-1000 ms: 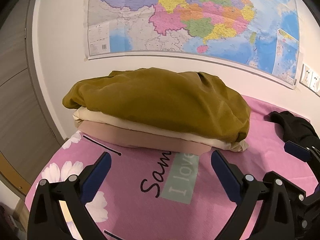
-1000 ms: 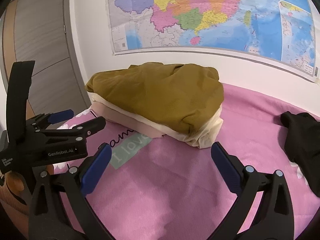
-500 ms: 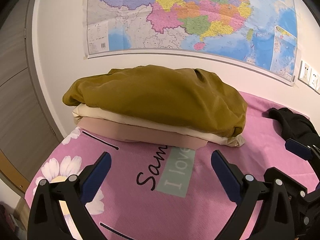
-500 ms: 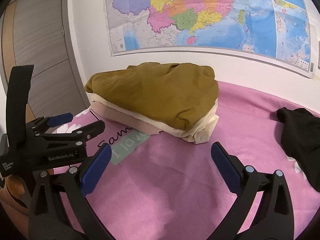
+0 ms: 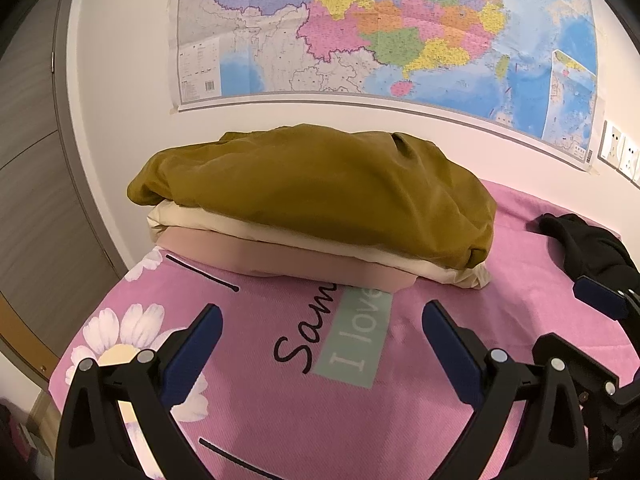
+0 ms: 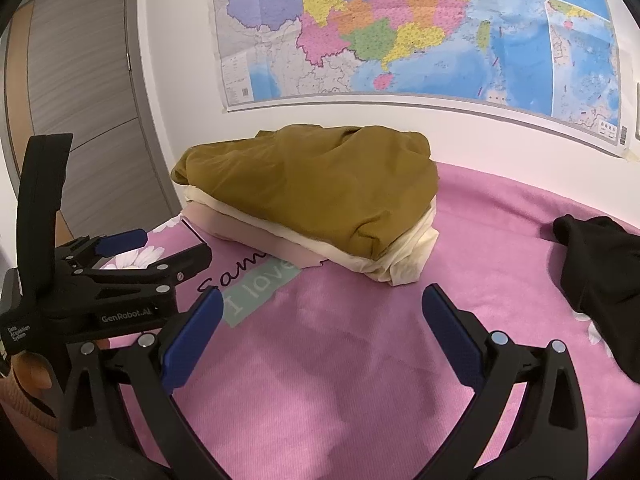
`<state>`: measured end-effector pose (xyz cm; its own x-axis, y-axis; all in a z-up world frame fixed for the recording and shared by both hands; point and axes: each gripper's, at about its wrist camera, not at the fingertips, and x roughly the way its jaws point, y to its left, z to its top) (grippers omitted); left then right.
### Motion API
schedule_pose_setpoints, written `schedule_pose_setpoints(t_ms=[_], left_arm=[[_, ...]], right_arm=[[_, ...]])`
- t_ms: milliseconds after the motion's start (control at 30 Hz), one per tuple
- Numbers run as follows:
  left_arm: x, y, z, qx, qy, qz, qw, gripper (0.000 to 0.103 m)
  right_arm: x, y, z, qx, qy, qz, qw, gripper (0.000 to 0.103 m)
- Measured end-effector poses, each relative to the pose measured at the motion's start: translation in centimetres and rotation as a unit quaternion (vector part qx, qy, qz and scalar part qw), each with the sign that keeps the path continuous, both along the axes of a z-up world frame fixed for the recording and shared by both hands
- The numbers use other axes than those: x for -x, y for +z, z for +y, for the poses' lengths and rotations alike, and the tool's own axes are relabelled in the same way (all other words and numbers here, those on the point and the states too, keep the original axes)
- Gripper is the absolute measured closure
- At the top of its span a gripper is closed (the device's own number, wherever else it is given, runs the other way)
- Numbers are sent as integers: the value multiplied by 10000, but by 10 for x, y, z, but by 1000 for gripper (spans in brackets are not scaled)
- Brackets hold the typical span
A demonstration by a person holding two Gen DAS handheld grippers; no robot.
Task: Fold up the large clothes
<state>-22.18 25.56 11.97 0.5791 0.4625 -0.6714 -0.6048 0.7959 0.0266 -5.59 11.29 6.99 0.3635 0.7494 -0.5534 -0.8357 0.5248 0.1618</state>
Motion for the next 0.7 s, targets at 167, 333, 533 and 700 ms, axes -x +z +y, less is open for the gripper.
schedule_pose_setpoints(t_ms=[167,333,533,700], left_arm=[[0,0,-1,9,0,2,10000,7],[1,0,-1,19,-13,6,10000,7],[1,0,-5,0,-34,4,10000,7],[3,0,-5,10,-6,1,10000,7]], right_arm=[[1,0,0,-18,7,3,10000,5],[2,0,1,-8,-14,-19,10000,5],[4,0,1,7,-14,-24,10000,5],[5,-1,2,15,-17,-32,10000,5]])
